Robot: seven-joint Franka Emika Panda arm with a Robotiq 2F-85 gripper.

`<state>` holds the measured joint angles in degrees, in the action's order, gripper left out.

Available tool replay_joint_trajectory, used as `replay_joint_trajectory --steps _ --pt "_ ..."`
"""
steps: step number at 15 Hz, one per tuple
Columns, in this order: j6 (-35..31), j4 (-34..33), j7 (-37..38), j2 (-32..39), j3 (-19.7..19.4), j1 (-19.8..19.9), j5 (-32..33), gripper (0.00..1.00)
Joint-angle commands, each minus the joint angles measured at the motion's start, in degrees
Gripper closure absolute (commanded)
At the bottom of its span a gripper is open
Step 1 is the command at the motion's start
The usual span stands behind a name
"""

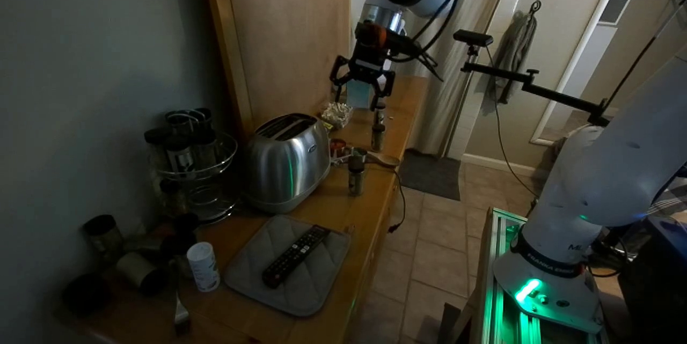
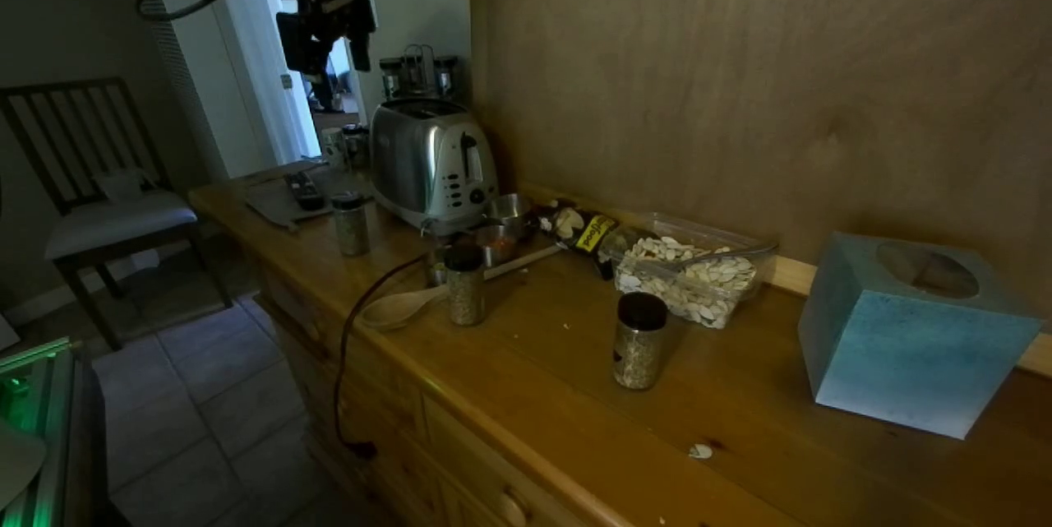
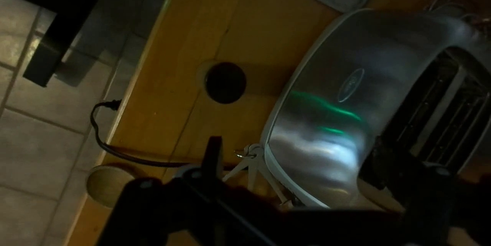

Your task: Slide the toaster a little to the left side of the bale

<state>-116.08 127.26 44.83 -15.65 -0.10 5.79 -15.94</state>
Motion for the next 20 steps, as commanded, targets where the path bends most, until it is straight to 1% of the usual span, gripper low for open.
replay_joint_trajectory --steps 1,3,4,5,7,15,16,17,18,20 --pt "1.8 -4.4 11.5 3.8 1.0 -0.2 -1.7 0.00" --pt "1.2 -4.0 18.1 3.7 1.6 -0.5 -0.7 0.00" --pt "0.2 -2.5 12.3 2.8 0.5 -0.7 0.0 0.00" --pt "0.2 -2.6 14.4 3.0 0.8 -0.9 0.0 0.00" --pt "0.2 -2.6 16.3 3.0 1.0 -1.0 0.0 0.00" --pt "0.2 -2.6 16.7 3.0 1.0 -1.0 0.0 0.00" --pt "-1.3 -2.5 20.5 3.1 1.7 -0.6 1.1 0.00" --pt "-4.4 -2.3 22.5 3.2 2.3 -0.6 2.1 0.00" --pt "-4.8 -2.9 23.7 3.7 2.6 -0.9 2.3 0.00" --pt "-8.3 -3.1 26.2 4.2 3.8 -1.4 4.7 0.00"
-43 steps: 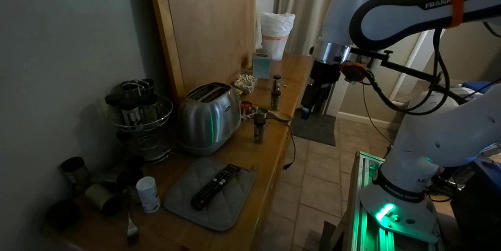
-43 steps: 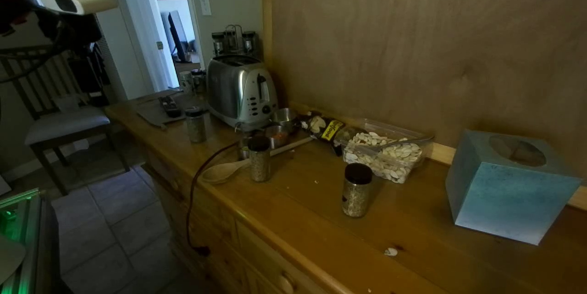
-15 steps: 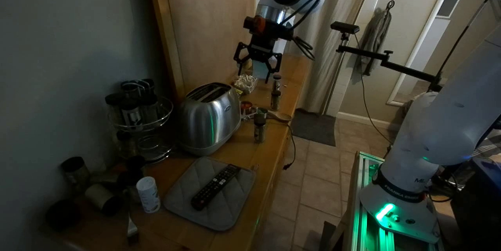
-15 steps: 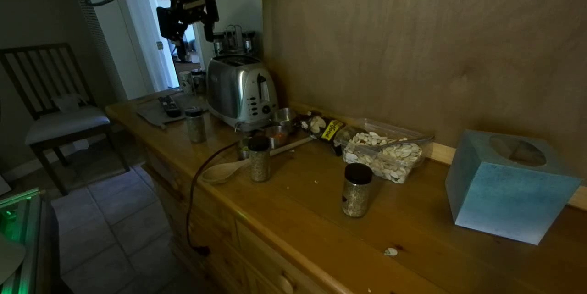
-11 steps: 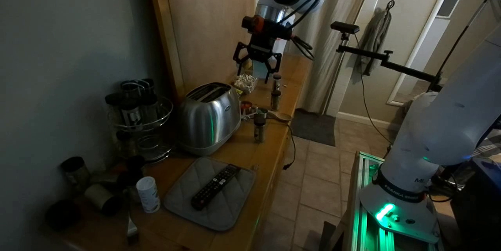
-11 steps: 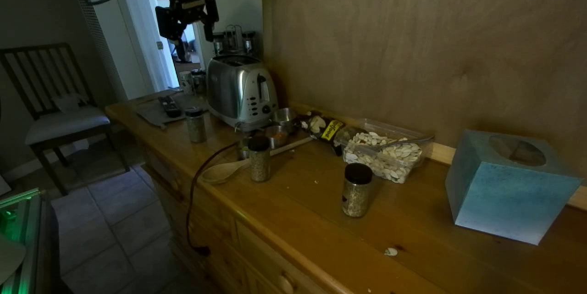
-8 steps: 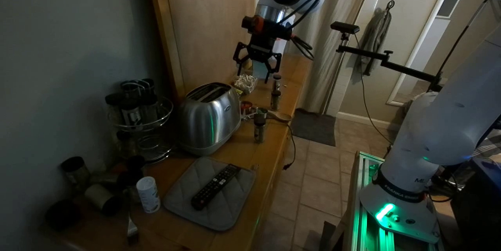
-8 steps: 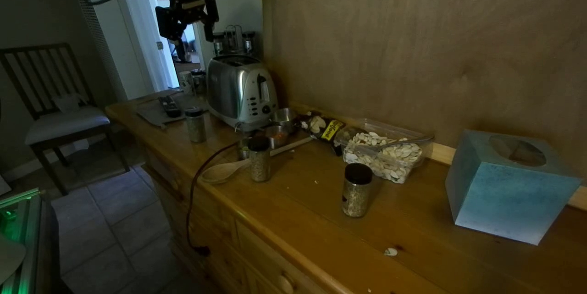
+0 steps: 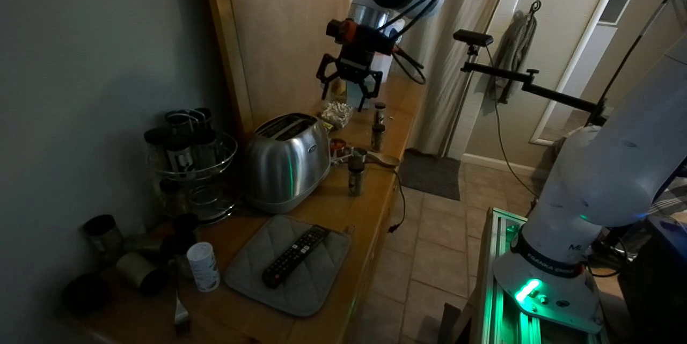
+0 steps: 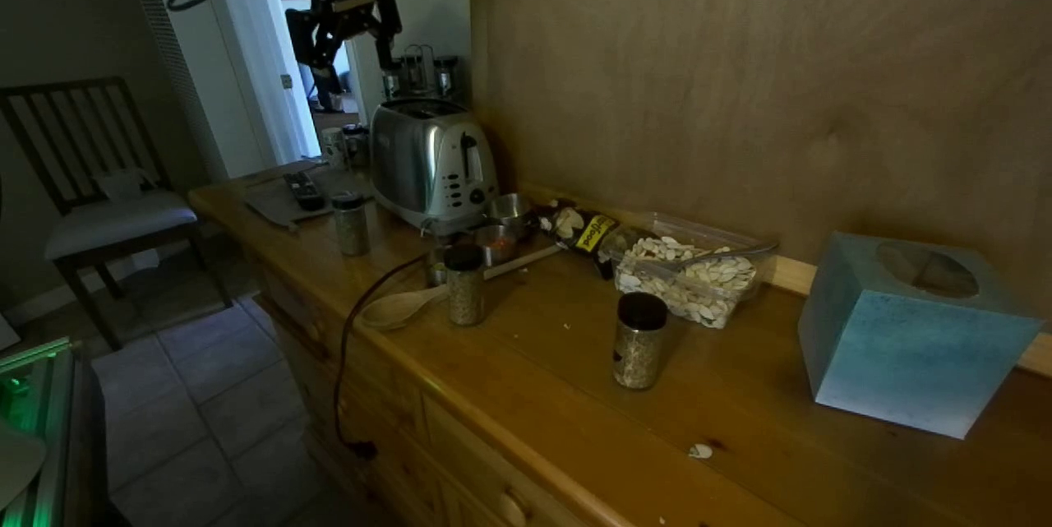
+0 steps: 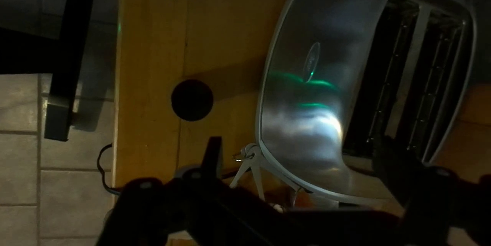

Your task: Slide the toaster a little to the left side of the bale

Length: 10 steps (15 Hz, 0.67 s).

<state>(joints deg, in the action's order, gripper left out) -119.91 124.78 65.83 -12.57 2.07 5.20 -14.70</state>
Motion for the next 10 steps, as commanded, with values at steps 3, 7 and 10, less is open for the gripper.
replay_joint_trajectory --steps 3,7,10 --pt "-9.4 -1.8 8.3 2.6 3.7 -1.0 11.3 0.00" --pt "-13.4 -3.8 11.2 4.7 5.6 -0.7 26.2 0.00" --pt "-12.5 -6.0 10.5 6.9 5.4 -1.1 34.9 0.00"
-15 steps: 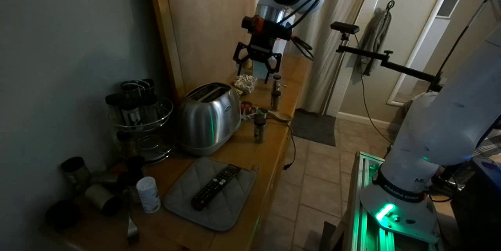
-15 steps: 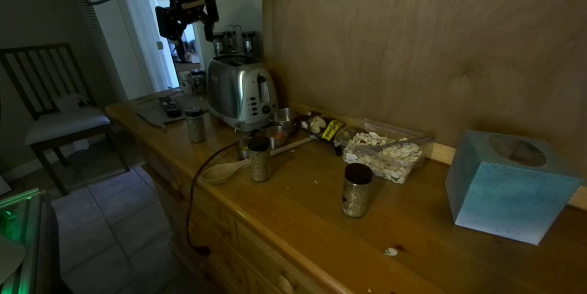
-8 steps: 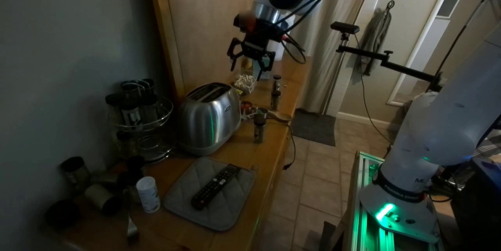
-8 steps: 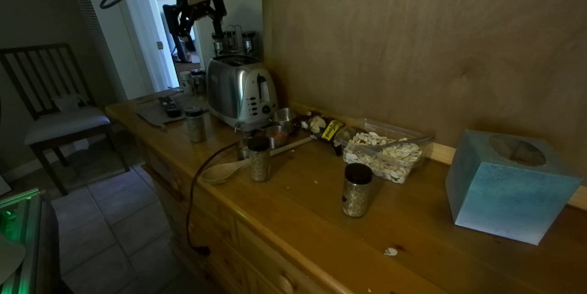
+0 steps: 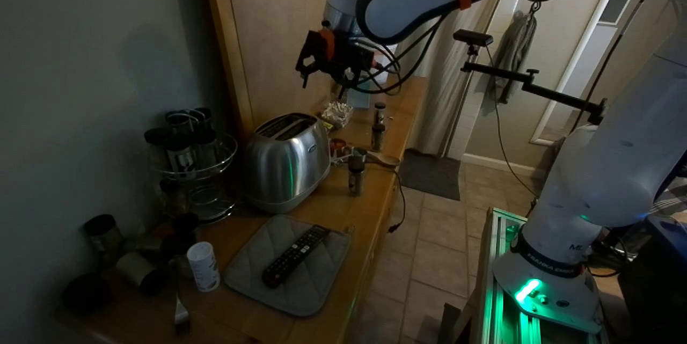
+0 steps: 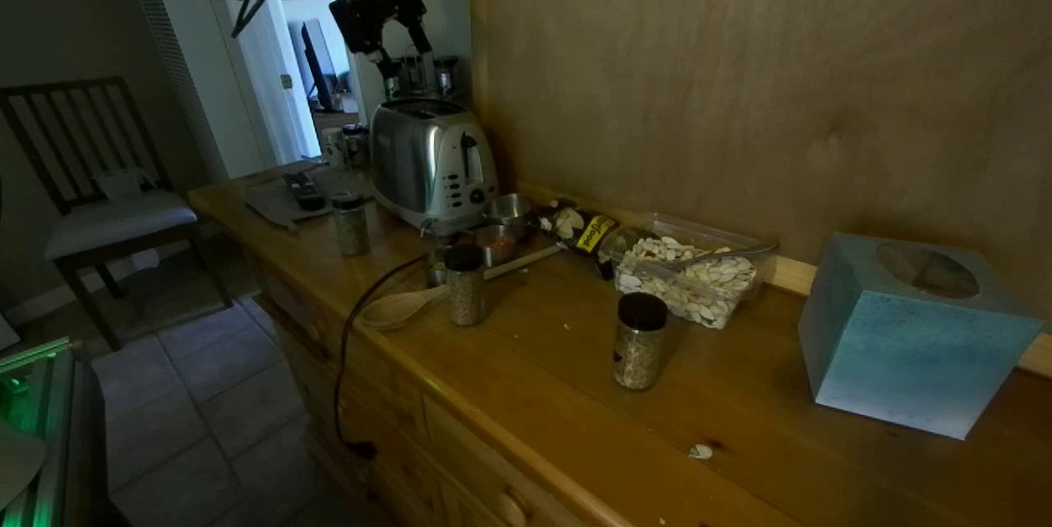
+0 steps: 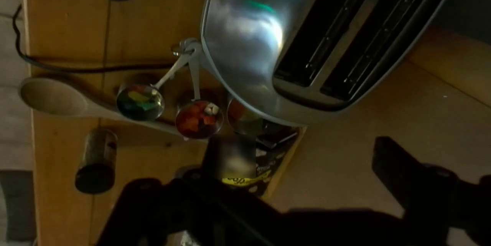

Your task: Slide the toaster a little to the left side of the bale

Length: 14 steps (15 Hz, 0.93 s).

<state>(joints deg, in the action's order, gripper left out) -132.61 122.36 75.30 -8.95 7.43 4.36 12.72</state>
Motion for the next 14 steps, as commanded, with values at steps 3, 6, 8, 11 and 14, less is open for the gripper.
replay_joint_trajectory --steps 3,6,8,11,14 --pt "0.2 -5.5 -0.1 5.9 -0.6 -1.0 11.5 0.00" --pt "0.1 -7.4 -1.7 9.0 -1.3 -1.9 12.7 0.00" --pt "-0.4 -8.8 -3.4 11.0 -2.0 -2.6 12.1 0.00" --pt "-1.1 -11.0 -5.1 14.0 -3.3 -3.4 11.0 0.00" --pt "-1.6 -13.1 -5.9 16.8 -4.5 -4.2 9.7 0.00"
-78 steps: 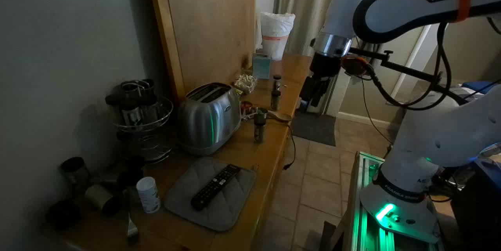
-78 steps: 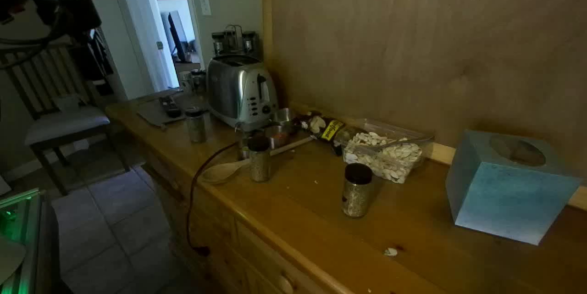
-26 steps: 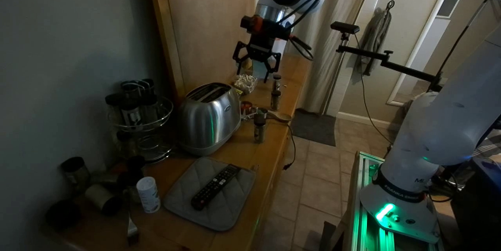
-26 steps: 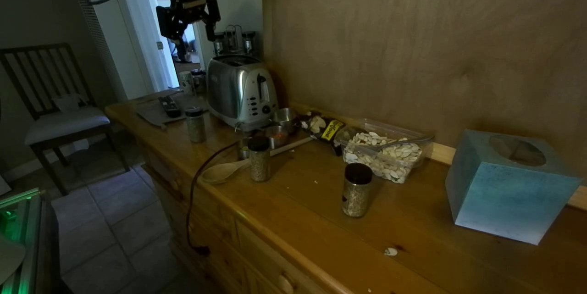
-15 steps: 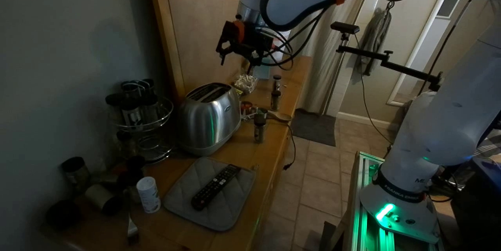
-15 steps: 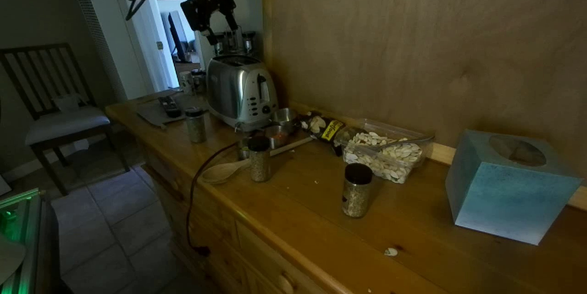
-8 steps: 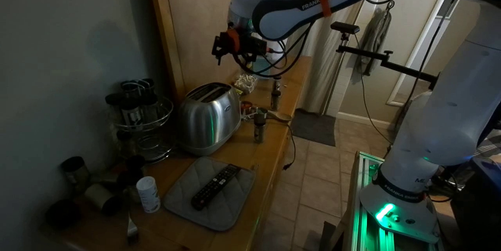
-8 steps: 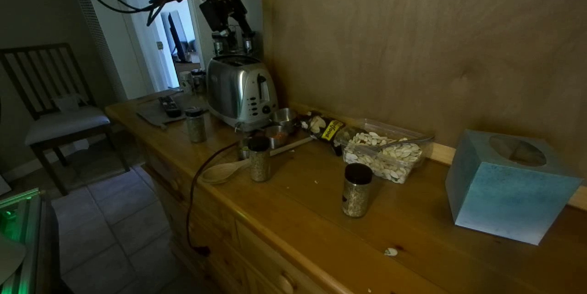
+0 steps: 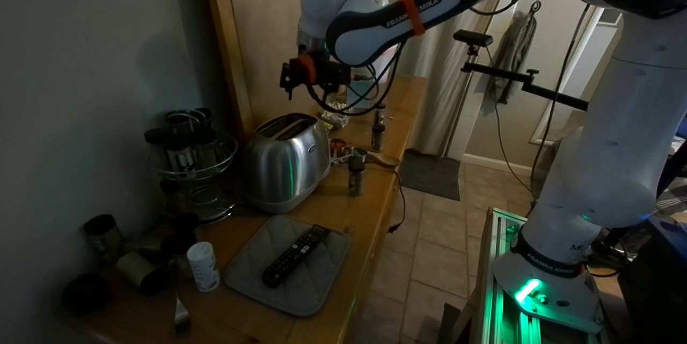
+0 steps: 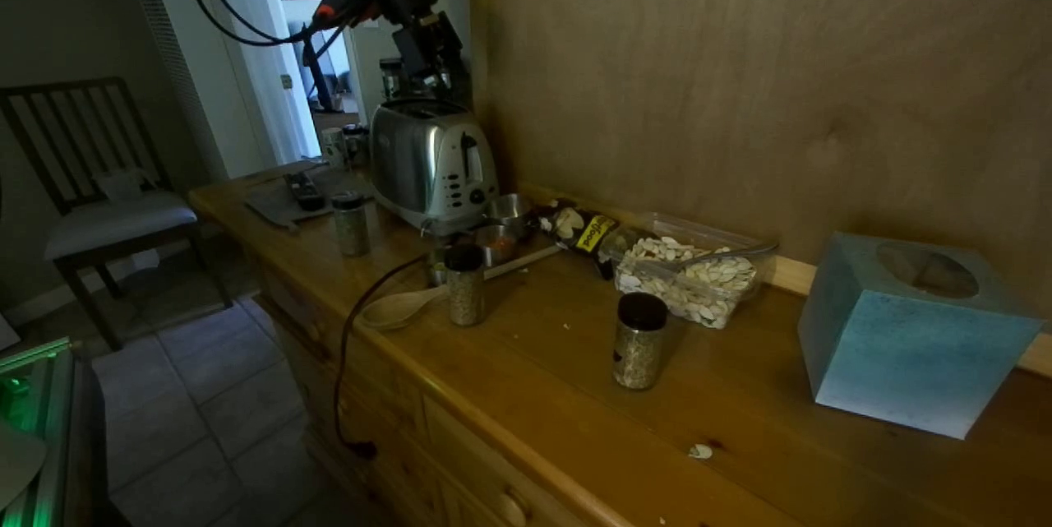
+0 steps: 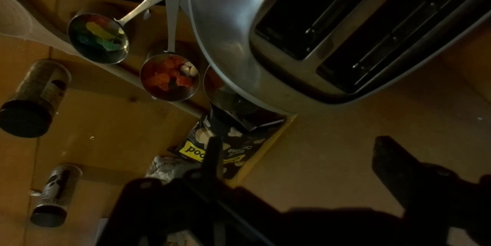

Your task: Slide the toaster a little to the left side of the bale

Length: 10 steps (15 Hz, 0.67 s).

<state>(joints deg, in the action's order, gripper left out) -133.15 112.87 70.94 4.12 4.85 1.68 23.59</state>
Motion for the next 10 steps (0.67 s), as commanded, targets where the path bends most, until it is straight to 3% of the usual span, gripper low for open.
replay_joint_trajectory --steps 1,10 --pt "-1.3 -4.3 -1.8 4.6 -2.3 -1.8 -1.3 0.00" --pt "-3.0 -8.0 -3.4 10.6 -5.2 -4.2 -1.5 0.00"
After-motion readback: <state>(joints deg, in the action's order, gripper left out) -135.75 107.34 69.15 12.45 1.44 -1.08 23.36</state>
